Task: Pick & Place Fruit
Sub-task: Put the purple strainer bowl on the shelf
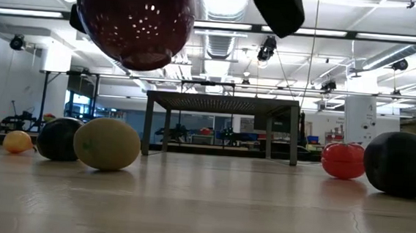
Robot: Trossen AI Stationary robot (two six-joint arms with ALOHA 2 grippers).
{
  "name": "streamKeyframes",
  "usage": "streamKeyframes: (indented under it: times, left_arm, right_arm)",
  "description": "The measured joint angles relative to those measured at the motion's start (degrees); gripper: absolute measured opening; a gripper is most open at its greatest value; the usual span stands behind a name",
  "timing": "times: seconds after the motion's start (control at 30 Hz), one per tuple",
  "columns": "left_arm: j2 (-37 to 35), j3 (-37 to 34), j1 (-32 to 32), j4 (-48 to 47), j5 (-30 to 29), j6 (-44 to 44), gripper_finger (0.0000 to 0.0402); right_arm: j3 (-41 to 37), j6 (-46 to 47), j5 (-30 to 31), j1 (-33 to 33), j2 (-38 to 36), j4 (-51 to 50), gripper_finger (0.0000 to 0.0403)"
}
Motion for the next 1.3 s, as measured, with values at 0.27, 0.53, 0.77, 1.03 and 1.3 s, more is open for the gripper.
streamKeyframes:
  times: [0.27, 0.53, 0.77, 1.03, 1.3]
  left_arm:
    - [0.0, -0.02, 0.0, -0.09, 0.12, 0.03, 0.0038]
    - [0.0, -0.02, 0.0, -0.48, 0.14, 0.03, 0.0036]
    - [0.0, -0.02, 0.0, -0.44, 0.23, 0.03, 0.0035]
    - [0.0, -0.04, 0.0, -0.35, 0.23, 0.04, 0.0039]
    - [0.0, -0.04, 0.0, -0.2, 0.25, 0.05, 0.0038]
  right_arm:
    - [5.44, -4.24, 2.09, -0.32, 5.03, 0.03, 0.0109]
    - [4.69, -4.79, 3.3, -0.57, 4.62, 0.01, 0.0066]
    - [4.43, -4.79, 3.51, -0.5, 3.95, 0.0, 0.0053]
    - [4.45, -4.71, 3.06, -0.52, 3.97, 0.02, 0.0055]
    - [4.45, -4.57, 2.46, -0.55, 3.97, 0.04, 0.0056]
